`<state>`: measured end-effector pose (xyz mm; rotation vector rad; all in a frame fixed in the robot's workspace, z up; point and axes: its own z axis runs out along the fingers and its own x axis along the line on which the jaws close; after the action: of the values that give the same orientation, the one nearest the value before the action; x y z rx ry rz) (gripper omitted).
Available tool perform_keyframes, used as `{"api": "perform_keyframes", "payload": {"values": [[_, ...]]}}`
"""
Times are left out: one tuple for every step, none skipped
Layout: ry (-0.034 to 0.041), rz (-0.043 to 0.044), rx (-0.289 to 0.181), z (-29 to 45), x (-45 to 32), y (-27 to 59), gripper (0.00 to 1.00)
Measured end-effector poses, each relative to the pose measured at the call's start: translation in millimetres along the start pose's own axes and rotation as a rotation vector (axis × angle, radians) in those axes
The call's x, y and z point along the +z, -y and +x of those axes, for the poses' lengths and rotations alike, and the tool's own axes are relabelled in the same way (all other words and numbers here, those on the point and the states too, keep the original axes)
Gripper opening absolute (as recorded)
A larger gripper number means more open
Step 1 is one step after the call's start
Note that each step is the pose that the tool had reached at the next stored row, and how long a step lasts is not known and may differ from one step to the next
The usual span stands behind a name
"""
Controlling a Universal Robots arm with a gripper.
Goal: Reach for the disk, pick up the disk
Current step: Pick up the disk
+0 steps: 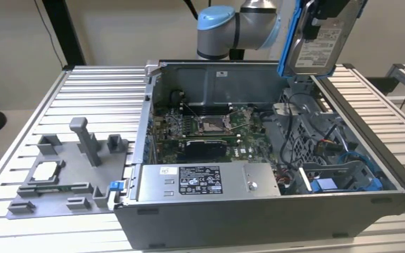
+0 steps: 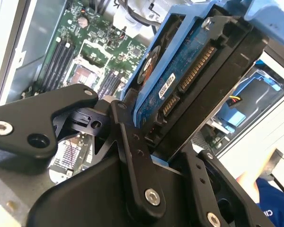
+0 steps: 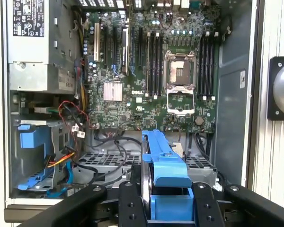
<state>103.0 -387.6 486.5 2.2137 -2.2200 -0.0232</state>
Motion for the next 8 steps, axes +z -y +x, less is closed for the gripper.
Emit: {"api": "perform_keyframes", "payload": {"values": [[0.0002,0.0000,0.000,1.0,0.1,0.0,0.00],[0.0001,0.0000,0.000,2.4,0.1,0.0,0.00],[0.0001,0.0000,0.000,4.1,0.1,0.1,0.00],[0.0001,0.0000,0.000,6.3,0.0,0.1,0.00],[0.0001,0.0000,0.000,8.4,0.1,0.0,0.00],[0.0001,0.0000,0.000,10.9,0.0,0.1,0.00],[0.0001,0.0000,0.000,13.2,0.1,0.1,0.00],[0.0002,0.0000,0.000,15.6,0.1,0.1,0.00]]}}
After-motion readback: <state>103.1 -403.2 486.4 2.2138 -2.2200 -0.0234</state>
